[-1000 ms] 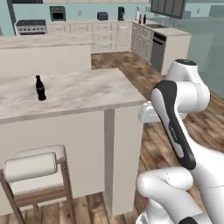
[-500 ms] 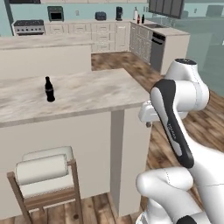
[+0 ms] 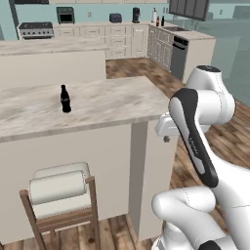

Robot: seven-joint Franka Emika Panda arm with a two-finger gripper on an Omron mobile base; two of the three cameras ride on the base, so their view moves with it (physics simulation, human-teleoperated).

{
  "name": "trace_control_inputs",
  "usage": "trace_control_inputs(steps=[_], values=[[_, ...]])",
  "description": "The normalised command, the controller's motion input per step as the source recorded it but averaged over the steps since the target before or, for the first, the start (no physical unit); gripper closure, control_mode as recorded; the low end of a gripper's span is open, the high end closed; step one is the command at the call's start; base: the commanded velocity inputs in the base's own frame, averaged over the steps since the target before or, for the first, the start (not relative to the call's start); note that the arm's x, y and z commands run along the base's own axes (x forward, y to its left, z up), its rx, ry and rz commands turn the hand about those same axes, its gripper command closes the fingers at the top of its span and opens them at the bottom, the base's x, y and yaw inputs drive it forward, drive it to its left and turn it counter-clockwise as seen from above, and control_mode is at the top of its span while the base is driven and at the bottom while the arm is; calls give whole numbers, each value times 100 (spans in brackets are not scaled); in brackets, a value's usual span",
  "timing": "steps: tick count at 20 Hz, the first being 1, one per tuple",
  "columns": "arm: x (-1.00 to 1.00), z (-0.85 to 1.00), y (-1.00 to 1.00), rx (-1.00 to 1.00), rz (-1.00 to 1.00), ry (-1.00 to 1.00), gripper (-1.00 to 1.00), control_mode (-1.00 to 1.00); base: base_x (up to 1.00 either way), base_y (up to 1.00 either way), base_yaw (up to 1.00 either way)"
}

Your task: Place the large bottle from the dining counter next to the other large bottle outside the sink, and place the small bottle from the dining counter next to the other small bottle inside the sink.

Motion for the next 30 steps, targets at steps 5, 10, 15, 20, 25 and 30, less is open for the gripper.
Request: trace_control_inputs(steps=[5, 10, 15, 20, 25, 30], values=[[0, 0, 0, 0, 0, 0, -100, 100, 33, 57, 2], [0, 0, 0, 0, 0, 0, -100, 100, 82, 41, 0], [0, 0, 0, 0, 0, 0, -100, 100, 62, 3, -9], [0, 0, 0, 0, 0, 0, -100, 100, 0, 0, 0], [0, 0, 0, 0, 0, 0, -100, 100, 0, 0, 0], [0, 0, 0, 0, 0, 0, -100, 100, -5, 0, 0]])
